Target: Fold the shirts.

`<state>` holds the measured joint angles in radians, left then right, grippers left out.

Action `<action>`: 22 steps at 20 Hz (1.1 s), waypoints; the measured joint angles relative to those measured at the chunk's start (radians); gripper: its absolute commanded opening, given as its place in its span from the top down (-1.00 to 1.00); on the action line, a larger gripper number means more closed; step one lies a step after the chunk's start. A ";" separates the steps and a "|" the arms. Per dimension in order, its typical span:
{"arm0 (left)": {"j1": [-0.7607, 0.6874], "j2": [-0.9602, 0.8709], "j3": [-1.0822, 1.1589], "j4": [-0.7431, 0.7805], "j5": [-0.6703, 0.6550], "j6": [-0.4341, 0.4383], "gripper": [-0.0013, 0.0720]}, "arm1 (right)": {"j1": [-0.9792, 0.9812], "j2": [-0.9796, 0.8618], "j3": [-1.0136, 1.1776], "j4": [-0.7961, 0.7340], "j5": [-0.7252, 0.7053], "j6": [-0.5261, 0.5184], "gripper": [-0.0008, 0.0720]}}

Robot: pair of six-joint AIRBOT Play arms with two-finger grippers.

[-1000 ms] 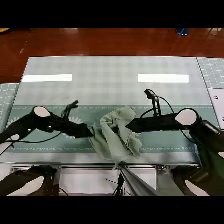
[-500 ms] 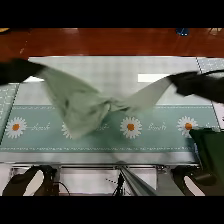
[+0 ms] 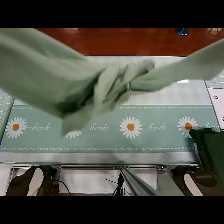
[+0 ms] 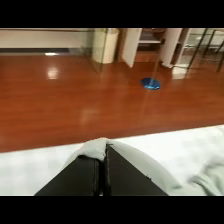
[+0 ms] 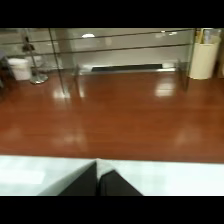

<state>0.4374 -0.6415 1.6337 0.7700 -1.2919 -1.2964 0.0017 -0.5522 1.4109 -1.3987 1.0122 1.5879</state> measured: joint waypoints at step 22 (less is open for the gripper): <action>-0.241 -0.463 -0.632 0.315 -0.005 0.045 0.89 | -0.006 -0.600 0.043 -0.073 0.414 -0.195 0.90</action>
<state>0.1963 -1.1049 1.0012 1.0855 -1.2964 -1.2518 -0.0044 -1.1522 1.4544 -1.4719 1.4261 1.3926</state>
